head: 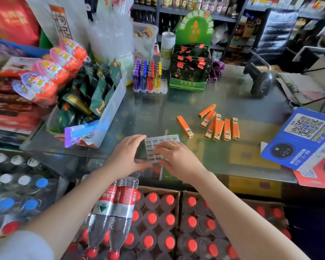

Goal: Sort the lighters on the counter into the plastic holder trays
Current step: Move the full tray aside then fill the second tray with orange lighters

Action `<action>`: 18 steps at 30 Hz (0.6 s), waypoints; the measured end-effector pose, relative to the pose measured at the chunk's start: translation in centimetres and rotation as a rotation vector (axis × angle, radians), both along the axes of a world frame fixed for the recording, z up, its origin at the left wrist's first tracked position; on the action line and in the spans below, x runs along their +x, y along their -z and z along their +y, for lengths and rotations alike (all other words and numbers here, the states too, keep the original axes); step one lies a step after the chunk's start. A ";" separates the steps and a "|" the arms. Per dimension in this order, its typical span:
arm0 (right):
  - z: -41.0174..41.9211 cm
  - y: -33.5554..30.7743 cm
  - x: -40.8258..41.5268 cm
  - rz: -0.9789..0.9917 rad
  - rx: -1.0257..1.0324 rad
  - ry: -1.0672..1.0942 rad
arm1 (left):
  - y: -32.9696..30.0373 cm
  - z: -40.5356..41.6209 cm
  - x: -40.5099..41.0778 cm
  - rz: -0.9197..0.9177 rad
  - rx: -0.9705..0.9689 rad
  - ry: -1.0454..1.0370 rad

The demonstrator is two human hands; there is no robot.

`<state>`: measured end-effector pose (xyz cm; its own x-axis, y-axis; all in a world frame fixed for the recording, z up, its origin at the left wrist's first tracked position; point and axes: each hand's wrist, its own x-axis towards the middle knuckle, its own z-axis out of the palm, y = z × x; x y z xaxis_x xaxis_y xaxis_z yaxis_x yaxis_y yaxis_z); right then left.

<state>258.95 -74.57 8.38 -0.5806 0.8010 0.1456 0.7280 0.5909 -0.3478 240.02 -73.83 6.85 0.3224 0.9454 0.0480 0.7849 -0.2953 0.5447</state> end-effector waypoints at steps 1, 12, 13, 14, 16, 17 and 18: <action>0.3 -0.2 -0.1 -0.001 0.019 -0.009 | 0.0 0.3 0.0 -0.022 -0.012 0.004; 8.1 -1.0 2.9 -0.061 -0.149 0.773 | 0.9 3.8 -0.4 -0.111 -0.042 0.072; 8.6 -0.8 2.6 -0.109 -0.168 0.802 | 1.0 4.1 -0.7 -0.139 -0.039 0.069; 8.9 -0.7 2.3 -0.140 -0.176 0.823 | 1.1 4.2 -0.9 -0.165 -0.036 0.067; 9.5 -0.4 1.6 -0.180 -0.169 0.832 | 1.3 4.1 -1.0 -0.166 -0.017 0.080; 9.8 -0.4 1.3 -0.193 -0.161 0.824 | 1.4 4.1 -0.9 -0.147 -0.005 0.085; 10.0 -0.4 1.1 -0.195 -0.149 0.811 | 1.4 4.1 -0.9 -0.133 0.007 0.084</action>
